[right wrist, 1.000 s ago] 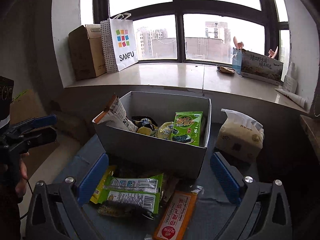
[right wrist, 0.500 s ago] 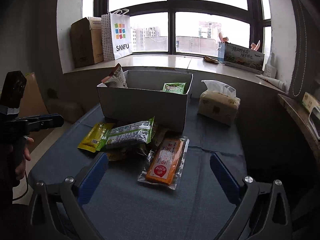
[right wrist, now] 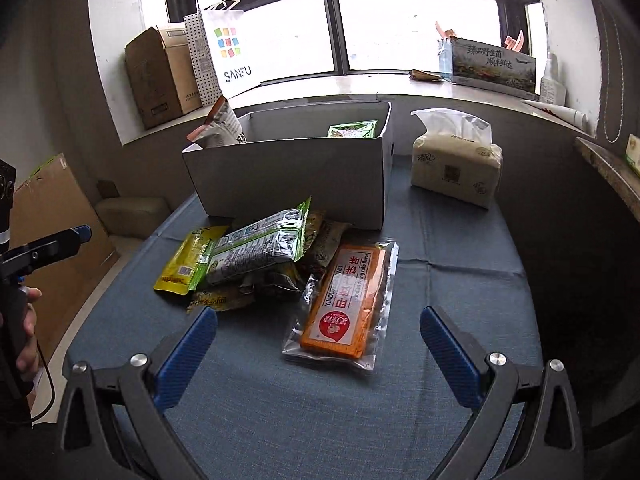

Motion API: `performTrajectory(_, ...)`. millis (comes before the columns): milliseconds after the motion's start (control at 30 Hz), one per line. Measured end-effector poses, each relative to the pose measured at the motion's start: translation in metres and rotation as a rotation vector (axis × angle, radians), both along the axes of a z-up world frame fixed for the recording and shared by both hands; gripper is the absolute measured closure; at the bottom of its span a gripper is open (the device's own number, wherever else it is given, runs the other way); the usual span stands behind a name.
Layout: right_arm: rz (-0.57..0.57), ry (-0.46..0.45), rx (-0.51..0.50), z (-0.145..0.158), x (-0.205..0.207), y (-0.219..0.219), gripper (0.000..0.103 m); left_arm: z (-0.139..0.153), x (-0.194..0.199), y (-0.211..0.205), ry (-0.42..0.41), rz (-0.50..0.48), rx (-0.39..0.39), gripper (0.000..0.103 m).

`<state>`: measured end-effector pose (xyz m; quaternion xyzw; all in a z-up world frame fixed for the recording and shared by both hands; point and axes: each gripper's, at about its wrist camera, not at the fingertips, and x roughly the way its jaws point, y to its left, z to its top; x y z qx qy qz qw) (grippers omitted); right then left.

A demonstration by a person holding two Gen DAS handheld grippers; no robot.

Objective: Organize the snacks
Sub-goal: 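Withdraw both grippers back over the remaining snacks, then grasp the green seaweed strip pack with the right gripper while the left grasps the yellow bean bag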

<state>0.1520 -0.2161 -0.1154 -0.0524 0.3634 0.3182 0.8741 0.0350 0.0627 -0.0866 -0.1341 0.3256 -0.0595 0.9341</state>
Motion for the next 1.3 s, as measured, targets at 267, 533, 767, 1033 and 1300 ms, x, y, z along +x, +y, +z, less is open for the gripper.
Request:
performTrajectory(267,0.08,0.071,-0.02,-0.023,0.052,0.064,0.0,-0.002,-0.007,0.006,0.005,0.014,0.015,0.0)
performTrajectory(533,0.056,0.139,-0.011,-0.038,0.071,0.079,0.03,-0.013,-0.005,0.017,0.036,0.035,-0.016,0.0)
performTrajectory(767,0.116,0.047,0.123,0.021,0.037,0.05,0.085,-0.017,-0.003,0.017,0.044,0.033,-0.014,0.0)
performTrajectory(1033,0.131,-0.159,0.063,0.077,-0.027,0.027,0.088,-0.051,0.034,0.015,0.142,0.044,0.04,0.0)
performTrajectory(1300,0.125,-0.18,0.018,0.08,-0.052,0.007,0.088,-0.093,0.095,0.035,0.265,0.092,0.015,0.0)
